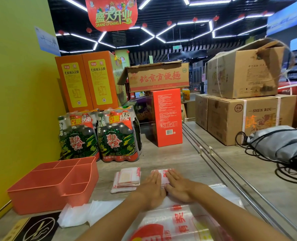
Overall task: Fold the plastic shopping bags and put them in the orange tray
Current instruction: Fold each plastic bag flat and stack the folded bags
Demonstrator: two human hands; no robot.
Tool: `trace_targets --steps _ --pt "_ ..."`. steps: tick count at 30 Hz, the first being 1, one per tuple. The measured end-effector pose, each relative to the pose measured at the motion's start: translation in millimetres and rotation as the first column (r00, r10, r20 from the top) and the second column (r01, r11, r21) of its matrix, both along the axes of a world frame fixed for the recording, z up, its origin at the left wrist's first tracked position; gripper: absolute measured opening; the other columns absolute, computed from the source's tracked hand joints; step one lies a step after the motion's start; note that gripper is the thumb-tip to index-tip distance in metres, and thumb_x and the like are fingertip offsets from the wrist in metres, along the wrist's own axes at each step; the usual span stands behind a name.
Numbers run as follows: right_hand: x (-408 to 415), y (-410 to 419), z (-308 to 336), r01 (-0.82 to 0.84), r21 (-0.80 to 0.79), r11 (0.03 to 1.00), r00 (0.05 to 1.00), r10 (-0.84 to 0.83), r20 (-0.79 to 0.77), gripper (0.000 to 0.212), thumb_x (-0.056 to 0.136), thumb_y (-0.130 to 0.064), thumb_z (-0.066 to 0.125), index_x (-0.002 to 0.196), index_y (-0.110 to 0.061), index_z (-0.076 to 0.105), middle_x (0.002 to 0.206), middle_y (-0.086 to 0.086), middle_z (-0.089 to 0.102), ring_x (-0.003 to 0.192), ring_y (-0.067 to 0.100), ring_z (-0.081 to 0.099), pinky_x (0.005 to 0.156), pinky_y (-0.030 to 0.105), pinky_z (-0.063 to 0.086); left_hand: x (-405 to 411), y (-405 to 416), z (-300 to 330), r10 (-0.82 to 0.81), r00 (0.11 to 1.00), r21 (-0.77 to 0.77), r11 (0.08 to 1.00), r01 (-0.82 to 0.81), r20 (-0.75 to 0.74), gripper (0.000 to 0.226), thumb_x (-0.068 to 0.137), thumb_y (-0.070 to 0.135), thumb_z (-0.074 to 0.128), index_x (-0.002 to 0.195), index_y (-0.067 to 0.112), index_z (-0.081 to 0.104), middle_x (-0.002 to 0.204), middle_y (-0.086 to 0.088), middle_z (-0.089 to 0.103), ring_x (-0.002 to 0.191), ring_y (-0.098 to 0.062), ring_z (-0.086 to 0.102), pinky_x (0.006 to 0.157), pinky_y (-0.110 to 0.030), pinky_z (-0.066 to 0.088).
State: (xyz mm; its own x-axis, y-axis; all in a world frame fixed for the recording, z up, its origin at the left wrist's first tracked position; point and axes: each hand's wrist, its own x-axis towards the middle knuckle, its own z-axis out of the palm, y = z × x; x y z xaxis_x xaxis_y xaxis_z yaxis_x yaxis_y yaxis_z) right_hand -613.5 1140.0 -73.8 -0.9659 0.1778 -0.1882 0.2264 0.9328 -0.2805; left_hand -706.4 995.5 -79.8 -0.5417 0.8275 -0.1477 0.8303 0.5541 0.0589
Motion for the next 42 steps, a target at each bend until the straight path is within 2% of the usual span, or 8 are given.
trace_targets --steps 17,19,22,23,27,36,39,42 --pt "-3.8 0.2 -1.3 -0.004 0.012 1.0 1.0 0.003 0.023 0.069 0.107 -0.053 0.012 0.16 -0.015 -0.009 0.166 0.0 -0.018 0.152 0.013 -0.019 0.123 0.034 -0.008 -3.6 4.2 1.3 -0.005 1.0 -0.024 1.0 0.005 0.014 0.072 0.107 0.049 0.02 0.159 0.008 -0.008 0.167 -0.01 -0.016 0.154 -0.021 -0.016 0.125 -0.036 -0.006" --pt "-6.1 0.4 7.4 0.008 -0.002 1.0 0.999 -0.008 0.045 0.067 0.107 -0.05 0.014 0.161 -0.013 -0.001 0.169 0.003 -0.01 0.154 0.017 -0.012 0.125 0.039 -0.003 -3.9 4.8 7.0 -0.007 1.0 -0.039 0.999 0.007 -0.009 0.074 0.106 0.05 0.023 0.159 0.008 -0.006 0.167 -0.011 -0.013 0.154 -0.022 -0.013 0.125 -0.037 -0.006" --pt "-4.4 -1.6 25.9 0.041 -0.117 0.992 0.998 -0.047 -0.05 0.049 0.108 -0.034 0.032 0.151 -0.01 0.034 0.158 0.013 0.028 0.149 0.031 0.024 0.123 0.047 0.019 -0.9 4.8 18.7 -0.003 1.0 0.003 1.0 0.003 -0.013 0.079 0.104 0.047 0.036 0.159 0.008 -0.006 0.167 -0.011 -0.011 0.155 -0.024 -0.01 0.126 -0.041 0.0" --pt "-2.0 -3.0 31.3 0.044 -0.141 0.989 0.992 -0.059 -0.109 0.046 0.107 -0.03 0.036 0.149 -0.01 0.036 0.157 0.012 0.031 0.147 0.031 0.027 0.123 0.046 0.019 1.0 3.8 24.0 -0.007 1.0 0.034 0.999 0.007 -0.008 0.081 0.103 0.045 0.04 0.159 0.009 -0.006 0.168 -0.011 -0.012 0.155 -0.024 -0.01 0.127 -0.042 0.002" --pt "19.3 -12.5 53.6 0.024 -0.094 0.995 0.968 -0.047 -0.247 0.058 0.109 -0.025 0.035 0.16 -0.007 0.014 0.169 0.009 0.005 0.155 0.02 0.004 0.122 0.027 0.003 15.9 -12.2 54.6 -0.057 0.995 0.123 0.99 0.066 -0.077 0.079 0.104 0.039 0.045 0.16 0.007 -0.001 0.168 -0.011 -0.006 0.155 -0.024 -0.005 0.126 -0.038 0.003" --pt "128.4 -58.7 77.9 -0.123 0.016 0.992 0.946 0.122 -0.301 0.055 0.107 -0.038 0.044 0.158 -0.022 0.03 0.162 -0.002 0.031 0.148 0.017 0.029 0.12 0.032 0.024 87.0 -140.0 74.0 -0.163 0.983 0.136 0.975 0.174 -0.085 0.068 0.103 0.049 0.043 0.161 0.032 0.012 0.168 0.008 0.007 0.154 -0.013 0.009 0.126 -0.039 0.015" --pt "172.0 -81.8 68.2 -0.195 0.057 0.979 0.942 0.203 -0.267 0.055 0.106 -0.043 0.043 0.157 -0.027 0.032 0.164 -0.009 0.025 0.149 0.009 0.025 0.117 0.021 0.016 120.1 -186.8 67.5 -0.179 0.984 0.079 0.981 0.177 0.013 0.064 0.104 0.048 0.043 0.16 0.037 0.014 0.165 0.019 0.007 0.151 -0.001 0.008 0.124 -0.032 0.014" --pt "207.6 -103.6 54.8 -0.289 0.024 0.957 0.93 0.287 -0.231 0.05 0.105 -0.044 0.044 0.153 -0.033 0.037 0.161 -0.019 0.027 0.146 0.0 0.027 0.115 0.014 0.018 146.8 -219.6 55.4 -0.216 0.968 0.147 0.969 0.197 0.125 0.062 0.104 0.045 0.046 0.158 0.037 0.018 0.163 0.02 0.017 0.148 0.002 0.018 0.121 -0.022 0.017"
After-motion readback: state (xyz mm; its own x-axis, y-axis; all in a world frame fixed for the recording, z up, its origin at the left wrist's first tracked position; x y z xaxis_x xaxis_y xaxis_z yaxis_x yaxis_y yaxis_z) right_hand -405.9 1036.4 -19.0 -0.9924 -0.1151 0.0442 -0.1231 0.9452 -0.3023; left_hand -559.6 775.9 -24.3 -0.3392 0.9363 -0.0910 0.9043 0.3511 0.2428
